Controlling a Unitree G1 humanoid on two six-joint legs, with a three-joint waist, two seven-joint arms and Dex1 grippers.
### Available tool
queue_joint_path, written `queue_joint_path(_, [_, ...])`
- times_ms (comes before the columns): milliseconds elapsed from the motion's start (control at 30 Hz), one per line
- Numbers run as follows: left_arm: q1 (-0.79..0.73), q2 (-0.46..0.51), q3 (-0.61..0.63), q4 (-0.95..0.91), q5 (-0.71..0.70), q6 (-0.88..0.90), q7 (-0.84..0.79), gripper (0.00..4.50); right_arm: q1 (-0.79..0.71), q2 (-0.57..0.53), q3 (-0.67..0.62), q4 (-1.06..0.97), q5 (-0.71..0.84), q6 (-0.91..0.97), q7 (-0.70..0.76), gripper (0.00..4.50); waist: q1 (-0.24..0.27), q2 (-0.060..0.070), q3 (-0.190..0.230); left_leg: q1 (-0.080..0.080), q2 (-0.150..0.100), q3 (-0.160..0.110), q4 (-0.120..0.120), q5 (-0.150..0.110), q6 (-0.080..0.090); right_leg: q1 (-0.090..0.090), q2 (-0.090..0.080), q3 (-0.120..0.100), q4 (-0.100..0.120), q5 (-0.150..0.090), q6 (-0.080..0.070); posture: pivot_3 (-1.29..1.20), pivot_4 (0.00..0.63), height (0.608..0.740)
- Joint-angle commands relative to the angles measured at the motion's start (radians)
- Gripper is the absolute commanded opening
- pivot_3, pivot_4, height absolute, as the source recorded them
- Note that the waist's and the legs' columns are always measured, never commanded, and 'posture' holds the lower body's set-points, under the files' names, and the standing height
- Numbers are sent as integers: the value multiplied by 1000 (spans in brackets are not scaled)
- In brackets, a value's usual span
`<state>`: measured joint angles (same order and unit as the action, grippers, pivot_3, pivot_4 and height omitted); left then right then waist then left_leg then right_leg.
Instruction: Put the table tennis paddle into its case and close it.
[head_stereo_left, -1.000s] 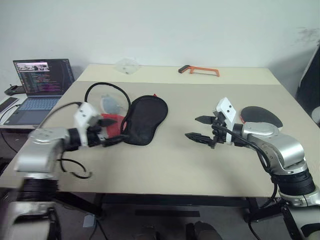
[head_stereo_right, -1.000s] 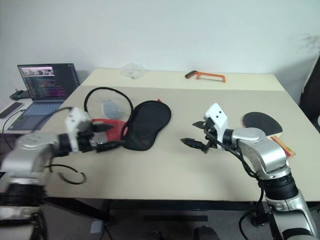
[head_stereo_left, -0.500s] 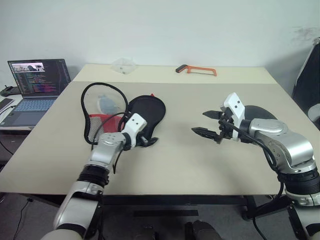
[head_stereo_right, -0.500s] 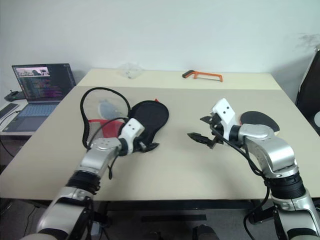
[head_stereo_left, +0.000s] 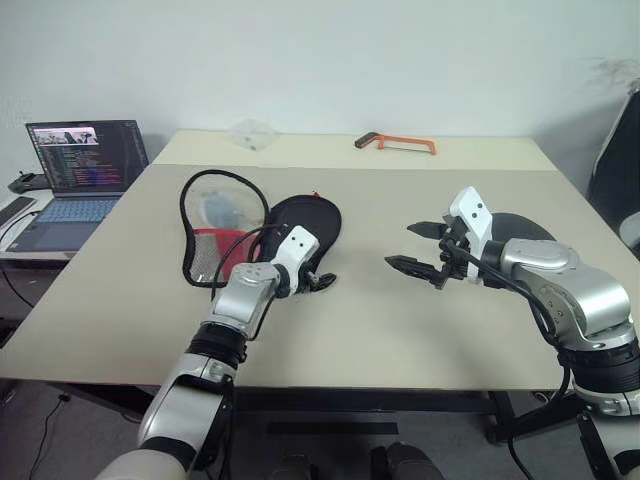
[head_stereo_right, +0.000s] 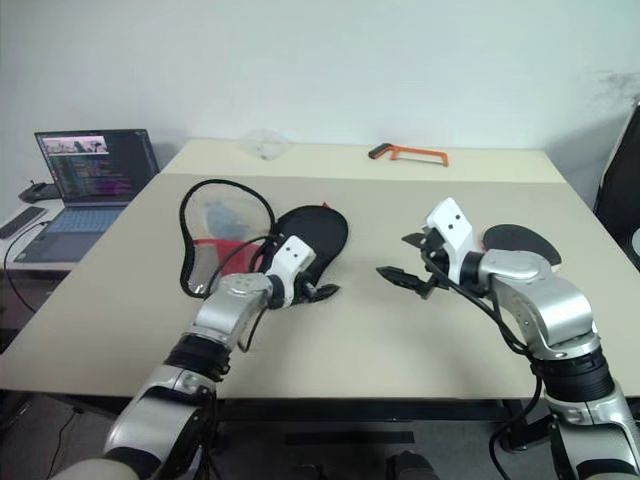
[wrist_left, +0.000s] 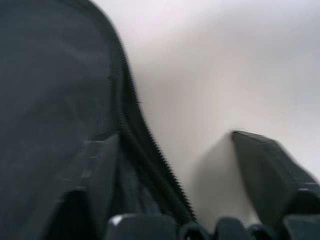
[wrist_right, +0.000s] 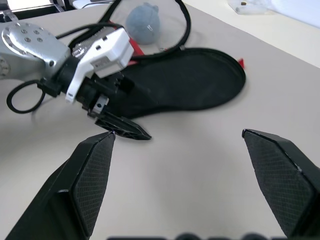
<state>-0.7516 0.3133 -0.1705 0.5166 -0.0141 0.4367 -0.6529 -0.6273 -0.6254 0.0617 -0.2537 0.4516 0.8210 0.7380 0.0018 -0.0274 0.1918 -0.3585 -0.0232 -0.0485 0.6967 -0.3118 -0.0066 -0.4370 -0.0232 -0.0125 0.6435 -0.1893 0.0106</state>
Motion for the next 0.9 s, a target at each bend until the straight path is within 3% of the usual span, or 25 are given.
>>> queue_joint_path(33, [-6,-31,-19,23,35,21,52,2553,-7,-12,-29,-39,1,-11,-5,4500,1,0,0,1,0,0,0,0,0,1,0,0,0,0,0,0,150,740])
queue_joint_path(267, [-199,-216,11,182,-7,-45,81,100,-9,-10,-26,-33,-2,-18,-4,4500,18,0,0,-2,-3,-1,1,1,2,1,1,-2,-1,1,2,0,150,740])
queue_joint_path(667, [-503,-420,54,683,52,-335,264,39,-10,-12,-26,-43,-14,-20,-16,4500,5,-1,0,-7,-2,2,-3,-1,5,-5,-1,0,-5,3,-1,0,150,740])
queue_joint_path(767, [-529,-404,67,701,60,-356,289,39,-3,-23,-38,-59,-6,-9,-20,4500,-2,-1,0,-6,-2,3,-3,-1,5,-5,0,0,-5,1,3,0,150,740])
queue_joint_path(900, [-465,-306,32,612,105,-342,237,39,22,-39,-46,-66,-6,-12,-20,4500,-9,-1,0,-5,-1,4,-3,-1,4,-5,1,0,-4,1,3,0,150,740])
